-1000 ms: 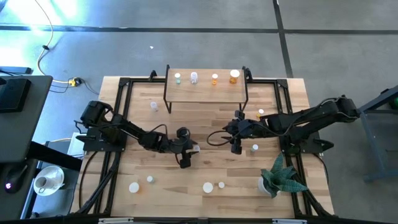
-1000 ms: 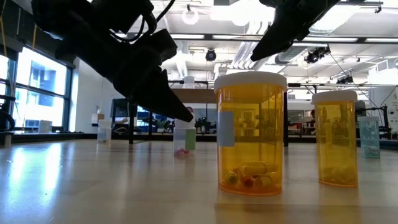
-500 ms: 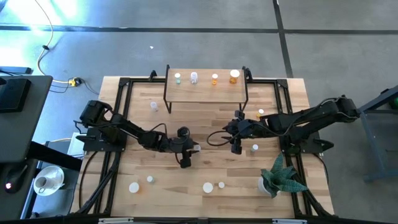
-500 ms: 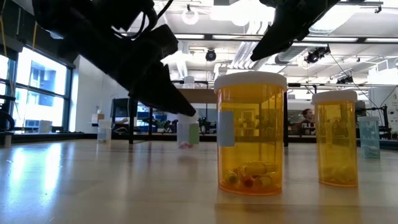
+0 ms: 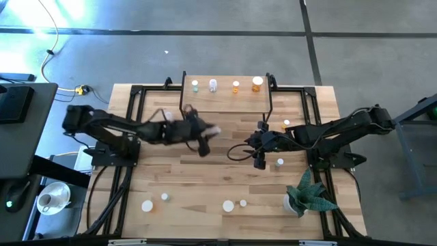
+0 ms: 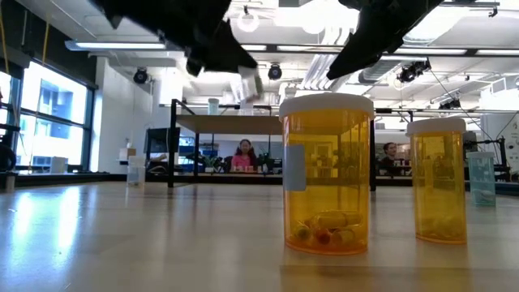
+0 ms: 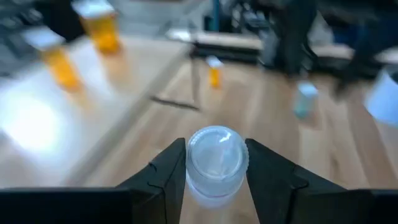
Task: Pick and place medicine bottles onto shelf by color
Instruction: Put the bottom transparent pill bottle on the shelf aligned with the other transparent pill bottle, then put the top small orange pill bottle on the shelf aligned with the other small orange pill bottle
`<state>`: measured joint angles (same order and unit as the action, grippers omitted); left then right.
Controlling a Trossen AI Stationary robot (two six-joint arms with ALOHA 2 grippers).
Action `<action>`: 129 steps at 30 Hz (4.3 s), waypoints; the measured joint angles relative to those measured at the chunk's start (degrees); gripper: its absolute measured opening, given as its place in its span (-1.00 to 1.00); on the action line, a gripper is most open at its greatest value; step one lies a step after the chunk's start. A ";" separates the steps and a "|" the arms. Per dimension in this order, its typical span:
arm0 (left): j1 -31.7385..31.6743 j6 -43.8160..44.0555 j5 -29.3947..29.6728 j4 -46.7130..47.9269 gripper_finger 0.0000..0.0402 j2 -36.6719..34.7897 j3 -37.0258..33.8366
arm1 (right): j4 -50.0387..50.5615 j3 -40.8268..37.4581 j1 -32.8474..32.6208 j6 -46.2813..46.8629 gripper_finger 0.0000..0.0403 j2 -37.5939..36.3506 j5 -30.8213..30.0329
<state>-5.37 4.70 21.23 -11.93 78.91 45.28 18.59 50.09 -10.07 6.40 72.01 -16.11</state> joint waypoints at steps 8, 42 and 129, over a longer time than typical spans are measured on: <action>-9.46 -3.86 0.14 2.36 -0.34 -4.65 6.02 | -0.12 0.00 0.04 -0.33 -0.12 0.00 -0.43; -24.28 2.66 -5.62 14.43 -0.34 8.53 14.77 | 0.00 0.00 0.04 -0.42 -0.12 0.00 -0.43; 9.11 10.79 -2.91 14.69 -0.10 5.34 -0.60 | 31.97 0.00 13.72 34.82 -0.12 -32.47 -23.91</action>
<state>3.75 15.49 18.32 2.76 84.25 44.69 50.56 50.09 3.66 41.22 39.53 -40.01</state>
